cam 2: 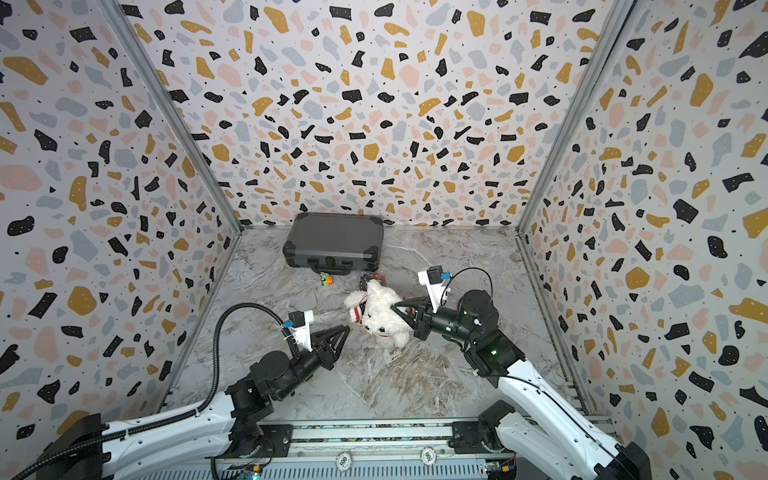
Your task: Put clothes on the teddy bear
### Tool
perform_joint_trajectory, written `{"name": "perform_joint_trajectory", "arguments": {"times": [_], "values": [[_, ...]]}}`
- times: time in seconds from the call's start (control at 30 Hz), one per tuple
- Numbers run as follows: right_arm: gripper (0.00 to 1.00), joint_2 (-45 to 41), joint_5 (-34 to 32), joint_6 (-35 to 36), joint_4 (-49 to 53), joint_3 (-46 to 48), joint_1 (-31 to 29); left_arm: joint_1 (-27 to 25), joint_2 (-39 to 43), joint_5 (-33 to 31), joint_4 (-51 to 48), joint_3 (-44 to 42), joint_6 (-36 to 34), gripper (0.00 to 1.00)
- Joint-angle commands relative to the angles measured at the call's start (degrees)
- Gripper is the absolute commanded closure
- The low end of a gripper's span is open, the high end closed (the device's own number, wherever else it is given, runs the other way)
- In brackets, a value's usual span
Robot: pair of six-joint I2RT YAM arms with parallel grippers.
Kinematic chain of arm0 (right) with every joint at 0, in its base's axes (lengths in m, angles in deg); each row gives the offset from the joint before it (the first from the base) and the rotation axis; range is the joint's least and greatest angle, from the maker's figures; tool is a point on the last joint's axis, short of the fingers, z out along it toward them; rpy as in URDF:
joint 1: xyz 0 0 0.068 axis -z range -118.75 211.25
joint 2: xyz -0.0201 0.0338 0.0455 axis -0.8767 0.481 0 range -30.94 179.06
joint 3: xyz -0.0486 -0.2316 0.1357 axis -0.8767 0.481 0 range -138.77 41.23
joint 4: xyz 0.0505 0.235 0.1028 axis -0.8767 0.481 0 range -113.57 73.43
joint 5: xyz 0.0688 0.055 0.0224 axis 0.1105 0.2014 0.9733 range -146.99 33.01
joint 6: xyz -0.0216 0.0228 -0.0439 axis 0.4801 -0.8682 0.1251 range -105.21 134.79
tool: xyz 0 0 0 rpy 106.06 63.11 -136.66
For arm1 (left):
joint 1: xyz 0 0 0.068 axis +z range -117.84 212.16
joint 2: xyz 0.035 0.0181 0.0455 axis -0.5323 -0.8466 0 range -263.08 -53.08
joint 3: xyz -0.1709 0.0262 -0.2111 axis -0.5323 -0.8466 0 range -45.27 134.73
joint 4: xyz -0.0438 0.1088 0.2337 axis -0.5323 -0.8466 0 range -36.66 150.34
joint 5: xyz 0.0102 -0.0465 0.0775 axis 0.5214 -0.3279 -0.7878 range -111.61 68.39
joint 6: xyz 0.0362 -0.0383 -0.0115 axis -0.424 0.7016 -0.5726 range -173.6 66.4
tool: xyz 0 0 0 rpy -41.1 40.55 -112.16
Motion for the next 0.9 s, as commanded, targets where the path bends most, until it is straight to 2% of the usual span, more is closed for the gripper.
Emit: {"name": "perform_joint_trajectory", "arguments": {"times": [0.0,0.17,0.57,0.73,0.87], "values": [[1.0,-1.2,7.1,4.5,-7.2,-0.4,0.5,0.3,-0.2,2.3,0.1,-0.8,0.6,0.69],[1.0,0.3,7.9,4.6,-7.2,-1.2,0.7,-0.8,-0.3,7.5,4.4,-0.5,-0.2,0.52],[1.0,0.7,7.5,5.8,-5.1,-1.5,1.6,-2.4,2.2,7.1,-0.8,2.8,-2.6,0.5],[1.0,0.6,7.8,7.2,-3.7,-1.8,2.0,-2.5,5.8,6.1,-8.0,4.1,-3.3,0.31],[1.0,0.7,8.1,7.5,-3.6,-1.8,2.2,-2.5,6.7,4.3,-12.9,6.9,-4.4,0.3]]}}
